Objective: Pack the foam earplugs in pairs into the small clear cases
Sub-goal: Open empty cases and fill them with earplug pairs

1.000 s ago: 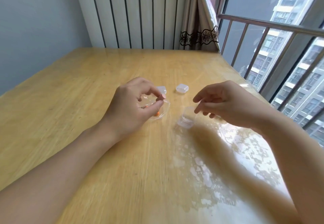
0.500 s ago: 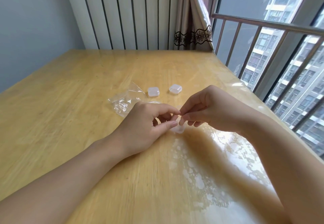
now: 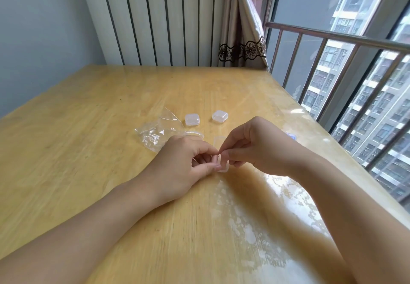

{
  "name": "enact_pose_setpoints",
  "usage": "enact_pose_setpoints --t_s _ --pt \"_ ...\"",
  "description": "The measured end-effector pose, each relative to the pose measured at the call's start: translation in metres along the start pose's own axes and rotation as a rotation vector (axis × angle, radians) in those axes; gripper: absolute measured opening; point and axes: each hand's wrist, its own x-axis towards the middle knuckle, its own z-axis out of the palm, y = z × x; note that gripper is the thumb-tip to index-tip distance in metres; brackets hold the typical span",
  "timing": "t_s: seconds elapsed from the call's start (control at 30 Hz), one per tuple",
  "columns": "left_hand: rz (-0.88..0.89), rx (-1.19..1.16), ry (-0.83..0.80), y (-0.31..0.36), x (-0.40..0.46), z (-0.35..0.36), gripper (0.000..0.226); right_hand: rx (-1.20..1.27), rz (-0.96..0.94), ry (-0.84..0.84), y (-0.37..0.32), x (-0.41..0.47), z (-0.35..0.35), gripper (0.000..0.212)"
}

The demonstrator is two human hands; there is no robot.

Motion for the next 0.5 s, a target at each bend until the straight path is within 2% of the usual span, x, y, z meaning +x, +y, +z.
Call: enact_pose_setpoints --t_s 0.1,0.3,0.5 --pt "-0.008 0.051 -0.018 -0.0007 -0.0005 0.0003 0.006 -0.033 -0.014 0.052 -0.0011 0.0005 0.0007 0.011" --pt "-0.031 0.055 -0.053 -0.0017 -0.0010 -0.0021 0.004 -0.025 -0.006 0.041 -0.0011 -0.0003 0.0016 0.012" --pt "-0.023 0.097 -0.027 -0.0053 -0.0014 0.0008 0.016 -0.075 -0.032 0.101 -0.0035 0.0002 0.0095 0.016"
